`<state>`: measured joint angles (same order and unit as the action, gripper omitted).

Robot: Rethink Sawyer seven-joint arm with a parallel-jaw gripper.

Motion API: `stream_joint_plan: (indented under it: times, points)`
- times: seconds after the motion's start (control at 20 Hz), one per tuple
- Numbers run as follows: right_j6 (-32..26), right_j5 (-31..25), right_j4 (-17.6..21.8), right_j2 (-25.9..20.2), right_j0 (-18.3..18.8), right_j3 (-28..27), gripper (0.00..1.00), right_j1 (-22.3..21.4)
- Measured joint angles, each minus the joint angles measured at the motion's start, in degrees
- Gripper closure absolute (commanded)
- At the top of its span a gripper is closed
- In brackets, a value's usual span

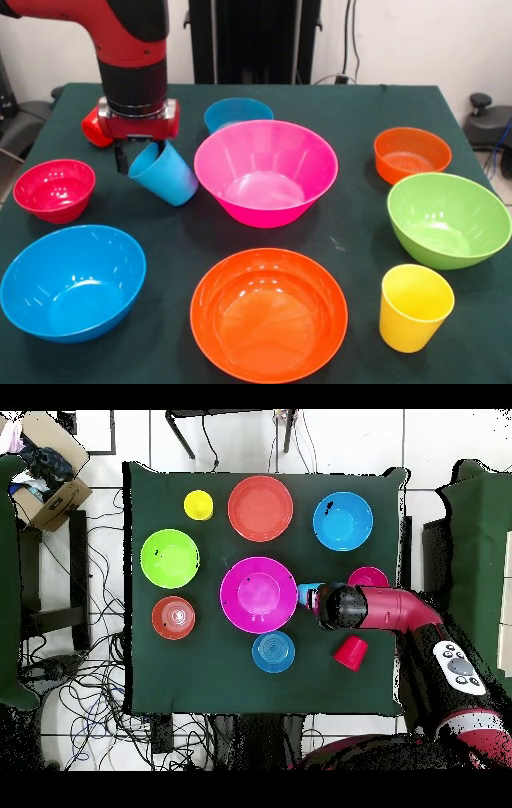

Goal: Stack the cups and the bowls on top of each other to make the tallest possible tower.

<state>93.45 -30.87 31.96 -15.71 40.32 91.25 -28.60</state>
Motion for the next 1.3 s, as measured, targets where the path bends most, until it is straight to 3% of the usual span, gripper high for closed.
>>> stream_joint_plan:
  times: [1.1,1.15,1.3]
  points:
    - [0.0,0.0,0.2,0.9,-1.8,0.0,0.00,1.5]
    - [0.0,0.0,0.2,0.9,-1.7,0.0,1.00,1.5]
    - [0.0,0.0,0.0,0.3,-1.1,0.1,1.00,1.2]
